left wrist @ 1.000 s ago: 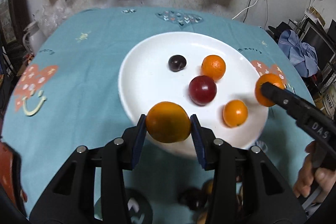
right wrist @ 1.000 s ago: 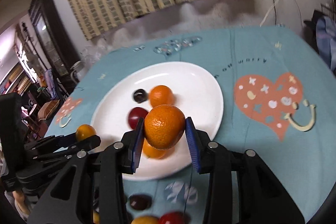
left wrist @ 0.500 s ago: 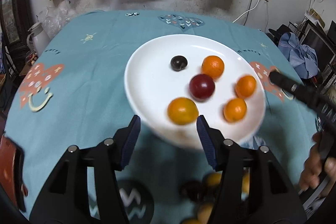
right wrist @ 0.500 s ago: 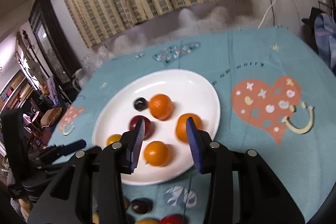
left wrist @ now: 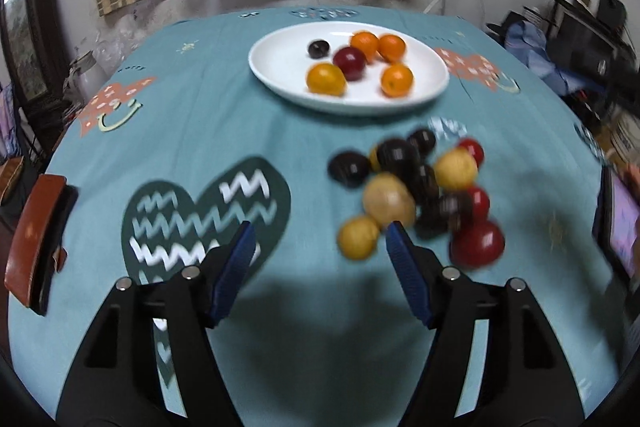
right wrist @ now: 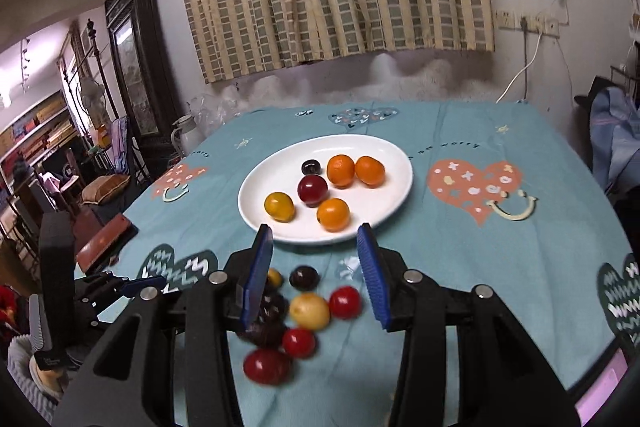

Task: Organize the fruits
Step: 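Grasp a small yellow fruit with the left tool while the right tool grasps a red plum, then release the yellow fruit onto the plate with the left tool while the right tool drops the red plum there, then grasp a pale speckled fruit with the left tool while the right tool grasps a red plum, then release the speckled fruit onto the plate with the left tool while the right tool drops the red plum there, then grasp a dark plum with the left tool while the right tool grasps a red plum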

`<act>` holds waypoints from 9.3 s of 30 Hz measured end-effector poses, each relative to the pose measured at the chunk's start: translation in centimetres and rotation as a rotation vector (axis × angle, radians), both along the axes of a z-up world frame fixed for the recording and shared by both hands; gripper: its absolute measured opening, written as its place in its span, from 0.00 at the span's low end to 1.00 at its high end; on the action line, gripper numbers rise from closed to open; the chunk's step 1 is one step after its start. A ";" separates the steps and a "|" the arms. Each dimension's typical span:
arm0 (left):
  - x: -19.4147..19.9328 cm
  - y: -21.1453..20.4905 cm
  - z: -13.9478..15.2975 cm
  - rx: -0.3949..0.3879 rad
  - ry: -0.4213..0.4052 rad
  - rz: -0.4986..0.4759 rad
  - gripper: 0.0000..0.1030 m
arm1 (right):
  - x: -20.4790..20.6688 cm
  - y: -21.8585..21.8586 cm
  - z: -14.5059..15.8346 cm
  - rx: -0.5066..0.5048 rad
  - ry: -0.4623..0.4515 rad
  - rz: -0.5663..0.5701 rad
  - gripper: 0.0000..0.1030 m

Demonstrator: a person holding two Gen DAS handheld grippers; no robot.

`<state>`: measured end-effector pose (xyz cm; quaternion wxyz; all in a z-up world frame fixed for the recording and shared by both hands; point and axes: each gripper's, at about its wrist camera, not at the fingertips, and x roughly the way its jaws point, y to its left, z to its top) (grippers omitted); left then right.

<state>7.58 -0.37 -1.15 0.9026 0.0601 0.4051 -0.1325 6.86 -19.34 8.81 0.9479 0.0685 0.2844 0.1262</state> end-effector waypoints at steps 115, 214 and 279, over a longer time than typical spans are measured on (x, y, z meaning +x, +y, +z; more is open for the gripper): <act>2.3 1.0 -1.0 -0.026 0.031 0.090 0.46 | -1.2 0.6 -1.3 0.006 0.046 0.017 0.43; 15.6 -2.1 3.1 -0.066 -0.025 0.101 0.53 | 14.8 3.1 -2.7 -0.113 0.127 -0.041 0.59; 6.7 -1.3 -0.5 -0.050 -0.024 -0.013 0.32 | 6.5 -0.5 -7.4 -0.065 0.176 -0.079 0.59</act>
